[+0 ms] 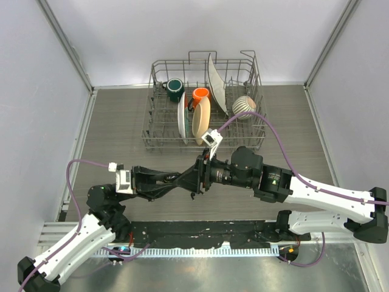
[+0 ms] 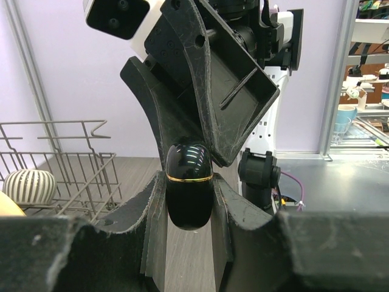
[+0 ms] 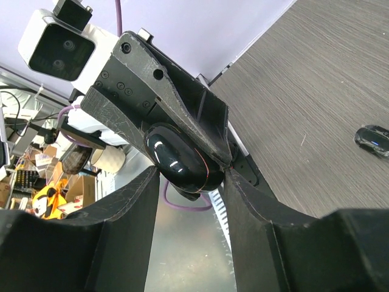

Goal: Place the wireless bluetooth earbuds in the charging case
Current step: Open the charging case.

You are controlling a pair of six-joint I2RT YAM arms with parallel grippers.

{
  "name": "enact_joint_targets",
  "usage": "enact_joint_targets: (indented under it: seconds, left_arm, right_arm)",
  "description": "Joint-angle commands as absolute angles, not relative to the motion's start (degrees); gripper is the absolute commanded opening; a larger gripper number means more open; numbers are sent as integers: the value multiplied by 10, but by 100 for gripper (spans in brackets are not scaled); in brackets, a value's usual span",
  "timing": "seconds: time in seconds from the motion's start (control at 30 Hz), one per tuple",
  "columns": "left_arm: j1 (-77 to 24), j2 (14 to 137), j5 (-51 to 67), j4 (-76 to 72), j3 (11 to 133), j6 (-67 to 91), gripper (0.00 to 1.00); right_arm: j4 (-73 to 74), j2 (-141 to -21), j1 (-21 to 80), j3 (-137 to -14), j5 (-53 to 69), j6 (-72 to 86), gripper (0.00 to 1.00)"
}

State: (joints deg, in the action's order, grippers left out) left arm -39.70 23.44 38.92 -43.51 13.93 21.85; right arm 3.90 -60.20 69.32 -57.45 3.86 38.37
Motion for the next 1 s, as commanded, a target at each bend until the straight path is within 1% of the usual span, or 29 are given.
enact_joint_targets:
  seconds: [0.0,0.63,0.83,0.87,0.97]
  left_arm:
    - [-407,223,468,-475,169,230,0]
    - [-406,221,472,-478,167,232,0]
    - [-406,214,450,-476,162,228,0]
    - [-406,211,443,-469,160,227,0]
    - [-406,201,412,-448,154,215,0]
  right_arm:
    - [4,-598,679,-575,-49,391,51]
    - [3,-600,677,-574,-56,399,55]
    - [4,-604,677,-576,-49,400,56]
    - [-14,-603,677,-576,-45,399,56]
    - [-24,-599,677,-574,-33,397,58]
